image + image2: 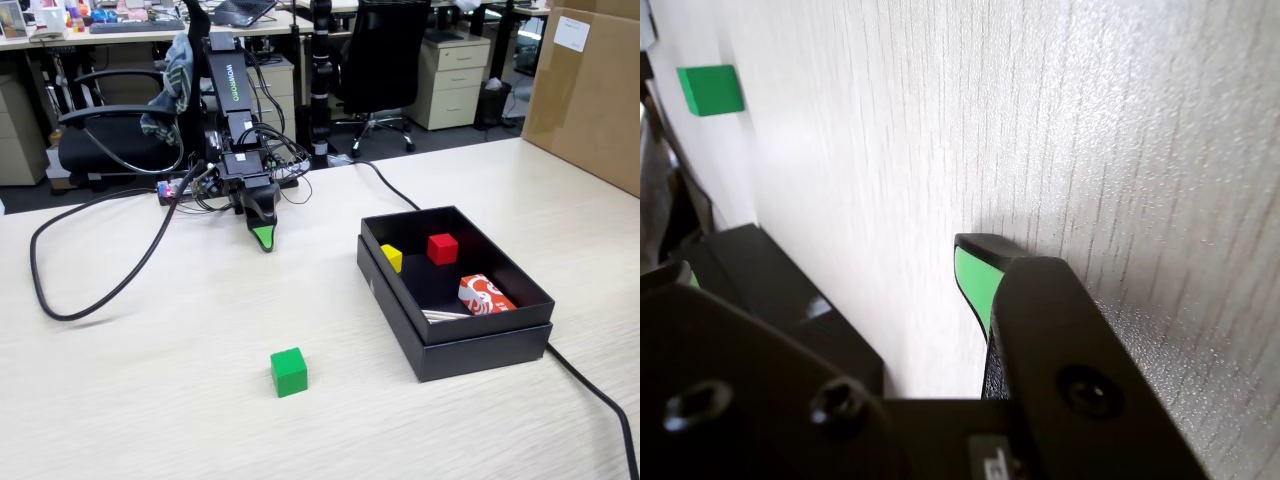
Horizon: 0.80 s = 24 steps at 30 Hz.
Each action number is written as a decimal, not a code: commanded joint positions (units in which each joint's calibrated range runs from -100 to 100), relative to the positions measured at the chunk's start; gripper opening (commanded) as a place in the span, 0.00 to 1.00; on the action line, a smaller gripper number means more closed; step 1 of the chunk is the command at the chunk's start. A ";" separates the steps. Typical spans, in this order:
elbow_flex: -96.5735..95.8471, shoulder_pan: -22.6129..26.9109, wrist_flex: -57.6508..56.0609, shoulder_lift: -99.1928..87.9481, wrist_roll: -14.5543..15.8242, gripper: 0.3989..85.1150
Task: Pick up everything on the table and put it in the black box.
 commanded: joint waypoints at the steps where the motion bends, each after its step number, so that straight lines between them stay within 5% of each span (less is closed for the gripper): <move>1: -1.11 0.00 -0.79 0.12 0.00 0.58; 24: -0.66 -0.05 -0.79 0.12 0.05 0.58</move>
